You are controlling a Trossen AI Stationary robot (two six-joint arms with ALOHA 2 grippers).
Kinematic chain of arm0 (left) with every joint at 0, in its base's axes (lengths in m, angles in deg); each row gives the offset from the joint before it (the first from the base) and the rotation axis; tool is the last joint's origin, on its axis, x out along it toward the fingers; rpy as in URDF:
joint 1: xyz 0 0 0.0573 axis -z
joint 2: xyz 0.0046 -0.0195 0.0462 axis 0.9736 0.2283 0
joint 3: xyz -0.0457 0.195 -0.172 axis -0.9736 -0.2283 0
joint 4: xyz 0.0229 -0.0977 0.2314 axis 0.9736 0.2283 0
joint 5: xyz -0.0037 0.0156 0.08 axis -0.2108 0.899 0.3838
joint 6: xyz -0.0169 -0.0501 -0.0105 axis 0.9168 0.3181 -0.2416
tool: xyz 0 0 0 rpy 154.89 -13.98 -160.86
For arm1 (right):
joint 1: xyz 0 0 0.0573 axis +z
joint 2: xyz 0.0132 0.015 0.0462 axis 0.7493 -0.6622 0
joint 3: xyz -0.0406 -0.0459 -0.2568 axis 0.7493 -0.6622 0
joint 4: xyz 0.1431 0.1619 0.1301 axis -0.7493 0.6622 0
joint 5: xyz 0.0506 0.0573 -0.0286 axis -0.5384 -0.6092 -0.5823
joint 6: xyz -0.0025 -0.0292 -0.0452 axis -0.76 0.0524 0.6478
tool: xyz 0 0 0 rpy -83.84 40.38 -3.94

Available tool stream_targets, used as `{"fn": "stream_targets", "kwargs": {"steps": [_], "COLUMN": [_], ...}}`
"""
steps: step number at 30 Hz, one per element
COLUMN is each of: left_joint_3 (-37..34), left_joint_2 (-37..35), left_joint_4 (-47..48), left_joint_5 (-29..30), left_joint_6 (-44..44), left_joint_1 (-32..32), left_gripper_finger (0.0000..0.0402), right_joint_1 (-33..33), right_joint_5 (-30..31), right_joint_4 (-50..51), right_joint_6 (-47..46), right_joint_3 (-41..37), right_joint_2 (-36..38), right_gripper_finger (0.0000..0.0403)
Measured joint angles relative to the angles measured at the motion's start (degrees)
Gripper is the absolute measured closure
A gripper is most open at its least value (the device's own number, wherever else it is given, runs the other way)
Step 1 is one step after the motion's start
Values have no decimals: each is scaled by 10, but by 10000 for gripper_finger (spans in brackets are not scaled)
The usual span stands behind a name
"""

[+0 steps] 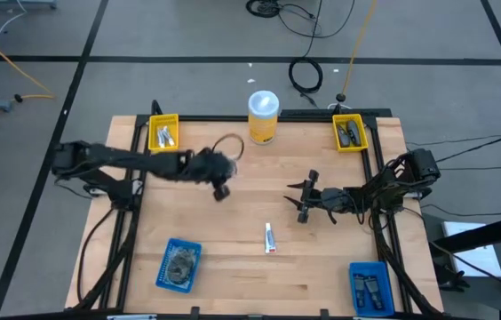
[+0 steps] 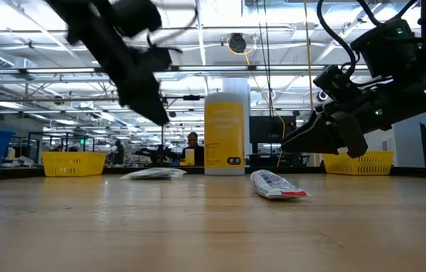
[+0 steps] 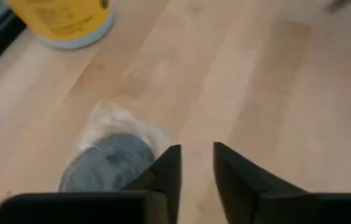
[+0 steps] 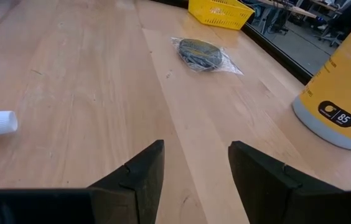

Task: Pick & Place Travel size toiletries
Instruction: Put the black hairbrush into the left blue bin

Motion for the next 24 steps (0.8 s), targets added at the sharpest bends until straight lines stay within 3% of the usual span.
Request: {"fn": "stream_targets", "kwargs": {"steps": [4, 8, 12, 18, 24], "left_joint_3": [0, 0, 0, 0, 0], "left_joint_2": [50, 101, 150, 193, 199], "left_joint_4": [-53, -113, -146, -181, -178], "left_joint_5": [-65, -68, -73, -77, -163], "left_joint_6": [-27, -51, -60, -62, -88], "left_joint_1": [-80, -133, -169, -196, -198], "left_gripper_finger": [247, 188, 159, 176, 245], "right_joint_1": [0, 0, 0, 0, 0], "right_joint_5": [0, 0, 0, 0, 0], "right_joint_4": [2, 3, 6, 7, 7], "right_joint_6": [0, 2, 2, 3, 4], "right_joint_3": [0, 0, 0, 0, 0], "right_joint_2": [0, 0, 0, 0, 0], "right_gripper_finger": [232, 232, 232, 232, 232]}}
